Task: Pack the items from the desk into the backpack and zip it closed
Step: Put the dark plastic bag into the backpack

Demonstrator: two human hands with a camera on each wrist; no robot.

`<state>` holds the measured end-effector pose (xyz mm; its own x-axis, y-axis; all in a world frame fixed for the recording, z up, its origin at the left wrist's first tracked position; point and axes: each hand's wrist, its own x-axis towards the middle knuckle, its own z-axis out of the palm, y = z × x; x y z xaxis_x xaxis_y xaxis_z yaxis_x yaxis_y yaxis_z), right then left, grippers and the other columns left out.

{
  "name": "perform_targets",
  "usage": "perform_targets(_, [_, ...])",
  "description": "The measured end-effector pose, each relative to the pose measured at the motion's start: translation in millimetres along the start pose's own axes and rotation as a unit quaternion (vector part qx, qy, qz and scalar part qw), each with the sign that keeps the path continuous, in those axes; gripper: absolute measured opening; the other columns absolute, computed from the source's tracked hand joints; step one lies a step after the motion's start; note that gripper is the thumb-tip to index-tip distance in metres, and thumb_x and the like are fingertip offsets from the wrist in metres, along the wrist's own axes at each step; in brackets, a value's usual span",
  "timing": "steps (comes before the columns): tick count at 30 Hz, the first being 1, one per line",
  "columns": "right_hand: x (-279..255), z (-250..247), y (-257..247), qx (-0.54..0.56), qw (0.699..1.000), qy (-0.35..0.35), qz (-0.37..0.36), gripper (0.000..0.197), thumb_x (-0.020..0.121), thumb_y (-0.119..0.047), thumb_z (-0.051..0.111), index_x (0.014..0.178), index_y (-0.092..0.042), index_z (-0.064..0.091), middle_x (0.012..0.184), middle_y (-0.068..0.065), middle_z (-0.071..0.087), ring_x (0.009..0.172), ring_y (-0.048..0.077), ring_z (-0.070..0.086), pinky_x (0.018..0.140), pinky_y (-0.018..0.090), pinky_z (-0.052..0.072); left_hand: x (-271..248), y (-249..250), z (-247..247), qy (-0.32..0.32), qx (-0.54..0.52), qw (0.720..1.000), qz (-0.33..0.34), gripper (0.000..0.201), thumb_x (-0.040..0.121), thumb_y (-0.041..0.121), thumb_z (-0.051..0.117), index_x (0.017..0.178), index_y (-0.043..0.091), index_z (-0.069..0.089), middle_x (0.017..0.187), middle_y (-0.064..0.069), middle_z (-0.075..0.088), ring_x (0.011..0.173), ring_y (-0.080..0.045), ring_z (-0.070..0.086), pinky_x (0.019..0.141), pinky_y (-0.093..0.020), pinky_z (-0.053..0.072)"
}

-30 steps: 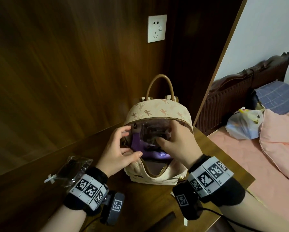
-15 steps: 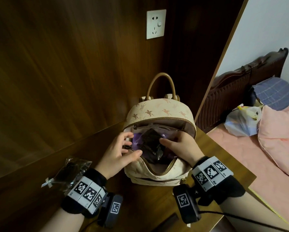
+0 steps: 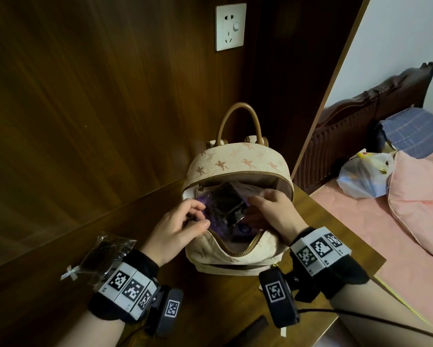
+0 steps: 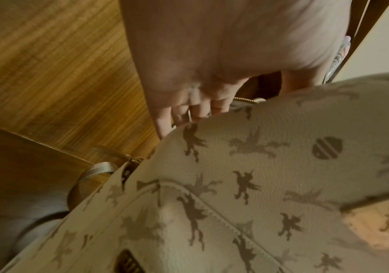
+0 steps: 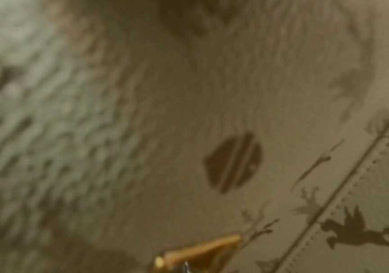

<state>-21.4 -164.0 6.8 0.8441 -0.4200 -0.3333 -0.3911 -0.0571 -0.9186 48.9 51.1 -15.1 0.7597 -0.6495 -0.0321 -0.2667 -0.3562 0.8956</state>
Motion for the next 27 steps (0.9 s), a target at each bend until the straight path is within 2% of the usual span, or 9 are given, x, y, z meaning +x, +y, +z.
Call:
perform_targets(4, [-1.9, -5.7, -0.8, -0.086, 0.993, -0.081, -0.011, 0.007, 0.085, -0.020, 0.064, 0.089, -0.014, 0.068, 0.086, 0.007, 0.072, 0.082, 0.022, 0.068, 0.084, 0.039, 0.055, -0.1, -1.4, 3.4, -0.022, -0.009, 0.999, -0.028, 0.051, 0.067, 0.065, 0.050, 0.114, 0.044, 0.047, 0.126, 0.015, 0.054, 0.115, 0.001, 0.051, 0.101, -0.036, 0.041])
perform_targets(8, [-5.1, -0.3, -4.6, -0.370, 0.917, -0.139, -0.056, 0.026, 0.084, -0.040, 0.064, 0.073, -0.017, 0.068, 0.066, -0.002, 0.059, 0.065, 0.011, 0.054, 0.061, 0.022, 0.040, 1.4, -1.6, 6.0, -0.038, -0.027, 0.998, -0.035, 0.055, 0.069, 0.063, 0.052, 0.122, 0.052, 0.041, 0.140, 0.013, 0.042, 0.129, 0.001, 0.037, 0.106, -0.043, 0.037])
perform_targets(10, [-7.0, 3.9, -5.2, -0.422, 0.895, -0.130, -0.060, 0.032, 0.083, -0.046, 0.063, 0.072, -0.017, 0.065, 0.063, -0.003, 0.054, 0.063, 0.012, 0.052, 0.055, 0.021, 0.036, 1.2, -2.3, 5.8, -0.040, -0.014, 0.999, -0.032, 0.056, 0.070, 0.063, 0.050, 0.124, 0.051, 0.042, 0.138, 0.015, 0.041, 0.129, -0.002, 0.036, 0.105, -0.042, 0.038])
perform_targets(13, [-8.0, 3.9, -3.6, -0.377, 0.920, -0.050, -0.094, 0.036, 0.077, -0.044, 0.070, 0.099, -0.017, 0.060, 0.084, -0.005, 0.057, 0.079, 0.015, 0.056, 0.061, 0.020, 0.039, -1.5, -1.2, 4.2, -0.030, 0.015, 0.999, -0.018, 0.055, 0.070, 0.066, 0.044, 0.122, 0.049, 0.045, 0.132, 0.017, 0.041, 0.124, 0.000, 0.038, 0.101, -0.027, 0.033])
perform_targets(15, [-9.3, 4.4, -4.0, -0.344, 0.930, -0.036, -0.123, 0.051, 0.076, -0.037, 0.073, 0.117, -0.017, 0.049, 0.093, -0.004, 0.059, 0.083, 0.015, 0.056, 0.065, 0.021, 0.041, -3.6, -0.1, 2.1, -0.024, 0.044, 0.999, -0.019, 0.054, 0.070, 0.069, 0.040, 0.120, 0.050, 0.045, 0.125, 0.016, 0.043, 0.119, 0.000, 0.042, 0.098, -0.026, 0.035])
perform_targets(17, [-11.0, 5.5, -5.8, -0.362, 0.918, -0.056, -0.151, 0.052, 0.081, -0.030, 0.069, 0.127, -0.017, 0.048, 0.100, 0.001, 0.065, 0.085, 0.016, 0.058, 0.072, 0.023, 0.044, -5.1, -0.9, -0.4, -0.022, 0.073, 0.997, -0.023, 0.056, 0.069, 0.071, 0.038, 0.120, 0.049, 0.045, 0.119, 0.017, 0.046, 0.114, -0.001, 0.046, 0.095, -0.027, 0.038])
perform_targets(21, [-10.6, 1.5, -8.0, -0.373, 0.910, -0.085, -0.159, 0.044, 0.087, -0.029, 0.063, 0.129, -0.021, 0.051, 0.111, 0.003, 0.065, 0.088, 0.012, 0.056, 0.075, 0.021, 0.041, -5.5, -1.9, -3.2, -0.016, 0.073, 0.997, -0.036, 0.065, 0.069, 0.074, 0.039, 0.125, 0.041, 0.048, 0.115, 0.021, 0.049, 0.111, -0.004, 0.051, 0.099, -0.035, 0.042])
perform_targets(23, [-9.5, 0.5, -5.0, -0.359, 0.918, -0.077, -0.152, 0.044, 0.087, -0.032, 0.062, 0.129, -0.022, 0.052, 0.114, 0.003, 0.065, 0.094, 0.014, 0.058, 0.079, 0.024, 0.045, -6.1, -1.1, -4.9, -0.004, 0.074, 0.996, -0.040, 0.067, 0.070, 0.074, 0.036, 0.125, 0.038, 0.049, 0.113, 0.023, 0.051, 0.110, -0.005, 0.053, 0.098, -0.033, 0.043])
perform_targets(27, [-8.4, -4.3, 1.7, -0.294, 0.948, -0.021, -0.121, 0.039, 0.089, -0.035, 0.058, 0.124, -0.020, 0.055, 0.107, 0.003, 0.065, 0.094, 0.018, 0.062, 0.078, 0.029, 0.052, -8.9, -5.1, -12.6, 0.085, 0.060, 0.994, -0.033, 0.046, 0.081, 0.062, 0.040, 0.112, 0.034, 0.059, 0.113, 0.014, 0.059, 0.109, -0.005, 0.054, 0.091, -0.026, 0.044])
